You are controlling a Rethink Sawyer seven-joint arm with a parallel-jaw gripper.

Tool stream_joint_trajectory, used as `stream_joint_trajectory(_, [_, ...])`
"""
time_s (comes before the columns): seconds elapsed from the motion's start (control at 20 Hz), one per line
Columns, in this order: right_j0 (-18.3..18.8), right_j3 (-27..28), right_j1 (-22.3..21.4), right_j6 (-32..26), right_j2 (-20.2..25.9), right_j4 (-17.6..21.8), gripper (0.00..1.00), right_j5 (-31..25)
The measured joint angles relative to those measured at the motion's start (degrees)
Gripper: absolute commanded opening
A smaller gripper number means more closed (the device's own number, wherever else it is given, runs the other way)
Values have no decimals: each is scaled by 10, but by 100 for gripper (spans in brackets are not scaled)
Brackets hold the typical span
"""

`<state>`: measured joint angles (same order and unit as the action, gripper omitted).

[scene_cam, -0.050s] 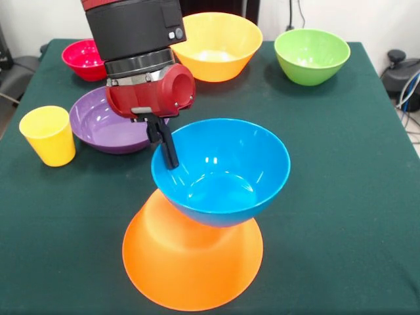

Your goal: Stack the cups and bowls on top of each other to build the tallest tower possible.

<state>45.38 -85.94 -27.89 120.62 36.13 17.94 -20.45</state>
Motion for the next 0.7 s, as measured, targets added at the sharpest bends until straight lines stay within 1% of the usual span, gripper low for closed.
stream_joint_trajectory(0.4, [3, 18, 11, 0, 0, 8, 0, 0])
stream_joint_trajectory(0.7, [9, 29, 11, 0, 0, 11, 0, 0])
